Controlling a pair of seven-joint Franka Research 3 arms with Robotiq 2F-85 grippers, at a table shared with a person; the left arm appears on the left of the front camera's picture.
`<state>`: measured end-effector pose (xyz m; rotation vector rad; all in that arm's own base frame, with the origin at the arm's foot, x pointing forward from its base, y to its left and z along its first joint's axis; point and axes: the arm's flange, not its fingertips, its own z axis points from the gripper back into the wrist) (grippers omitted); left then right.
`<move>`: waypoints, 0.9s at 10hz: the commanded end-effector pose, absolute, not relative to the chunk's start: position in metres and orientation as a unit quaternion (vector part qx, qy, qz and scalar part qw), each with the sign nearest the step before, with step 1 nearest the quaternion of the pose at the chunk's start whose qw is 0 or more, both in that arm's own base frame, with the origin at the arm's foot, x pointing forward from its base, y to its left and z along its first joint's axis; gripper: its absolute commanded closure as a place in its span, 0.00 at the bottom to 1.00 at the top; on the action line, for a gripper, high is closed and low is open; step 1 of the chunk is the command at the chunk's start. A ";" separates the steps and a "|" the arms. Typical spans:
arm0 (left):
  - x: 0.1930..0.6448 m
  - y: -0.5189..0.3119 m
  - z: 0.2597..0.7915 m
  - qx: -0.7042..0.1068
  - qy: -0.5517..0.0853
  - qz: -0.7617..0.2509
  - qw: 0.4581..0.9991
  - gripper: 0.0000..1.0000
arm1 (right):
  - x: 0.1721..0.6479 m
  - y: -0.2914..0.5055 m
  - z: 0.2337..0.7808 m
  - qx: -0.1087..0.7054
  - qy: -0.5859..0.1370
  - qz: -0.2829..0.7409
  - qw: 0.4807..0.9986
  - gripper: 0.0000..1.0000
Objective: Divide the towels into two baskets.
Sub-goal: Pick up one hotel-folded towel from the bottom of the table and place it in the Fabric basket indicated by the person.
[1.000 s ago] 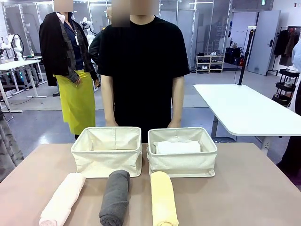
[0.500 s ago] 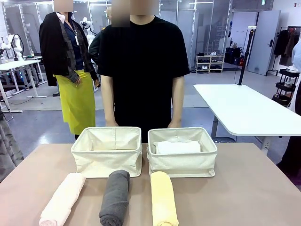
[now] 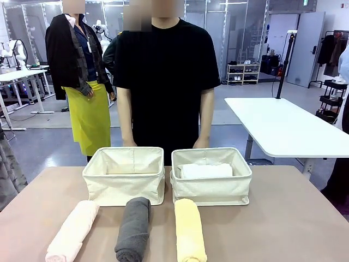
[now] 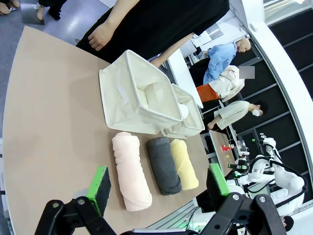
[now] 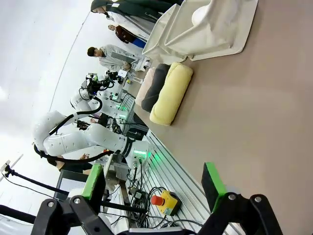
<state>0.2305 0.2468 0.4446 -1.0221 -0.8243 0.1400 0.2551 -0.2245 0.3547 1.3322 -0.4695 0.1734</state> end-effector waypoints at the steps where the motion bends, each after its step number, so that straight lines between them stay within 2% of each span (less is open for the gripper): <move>1: 0.229 0.249 0.446 -0.480 -0.390 0.063 0.783 0.00 | 0.253 -0.224 0.357 0.611 -0.217 0.083 0.757 0.00; 9: 0.229 0.249 0.446 -0.480 -0.390 0.063 0.783 0.00 | 0.253 -0.224 0.357 0.611 -0.217 0.083 0.757 0.00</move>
